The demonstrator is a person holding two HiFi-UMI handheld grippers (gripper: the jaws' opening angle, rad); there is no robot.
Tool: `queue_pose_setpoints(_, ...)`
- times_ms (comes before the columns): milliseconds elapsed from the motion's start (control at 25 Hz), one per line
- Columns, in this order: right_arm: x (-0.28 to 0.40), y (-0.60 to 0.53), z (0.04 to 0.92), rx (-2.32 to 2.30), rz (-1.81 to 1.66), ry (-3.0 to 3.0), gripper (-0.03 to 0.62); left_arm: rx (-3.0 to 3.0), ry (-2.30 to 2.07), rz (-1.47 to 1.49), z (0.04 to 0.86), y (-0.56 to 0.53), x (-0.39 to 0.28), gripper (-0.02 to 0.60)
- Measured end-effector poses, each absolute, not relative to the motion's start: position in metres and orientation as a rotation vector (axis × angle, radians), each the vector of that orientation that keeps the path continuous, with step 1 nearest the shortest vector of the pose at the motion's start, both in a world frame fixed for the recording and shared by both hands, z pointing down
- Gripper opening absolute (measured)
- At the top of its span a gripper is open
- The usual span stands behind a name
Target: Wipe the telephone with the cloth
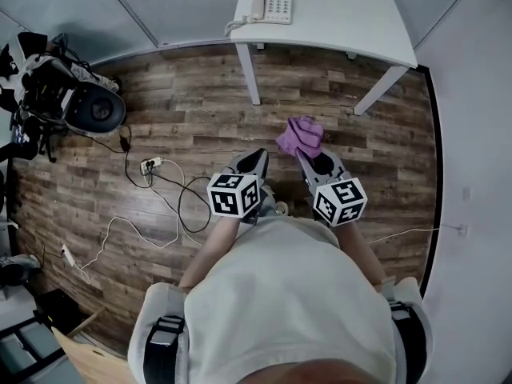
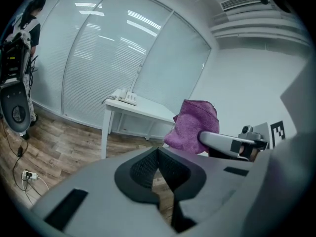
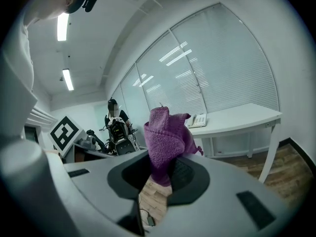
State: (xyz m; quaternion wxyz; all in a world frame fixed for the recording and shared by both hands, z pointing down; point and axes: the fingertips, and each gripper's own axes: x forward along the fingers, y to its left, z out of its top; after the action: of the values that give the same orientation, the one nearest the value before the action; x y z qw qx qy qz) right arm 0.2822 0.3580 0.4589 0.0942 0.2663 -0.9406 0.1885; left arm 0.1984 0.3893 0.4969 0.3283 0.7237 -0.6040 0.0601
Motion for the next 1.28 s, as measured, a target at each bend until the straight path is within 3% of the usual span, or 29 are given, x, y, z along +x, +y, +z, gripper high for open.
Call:
queue_pose_setpoints(720,0.265,0.289,0.465,0.827,0.581,-2.764,0.091,1.893,-1.562,0.169,0.51,0.316,0.171,0.021)
queue_pose_setpoints(1280,0.191,0.174,0.447,0.855,0.515,-2.764,0.091,1.928,-1.547,0.159,0.498,0.199,0.099,0.021)
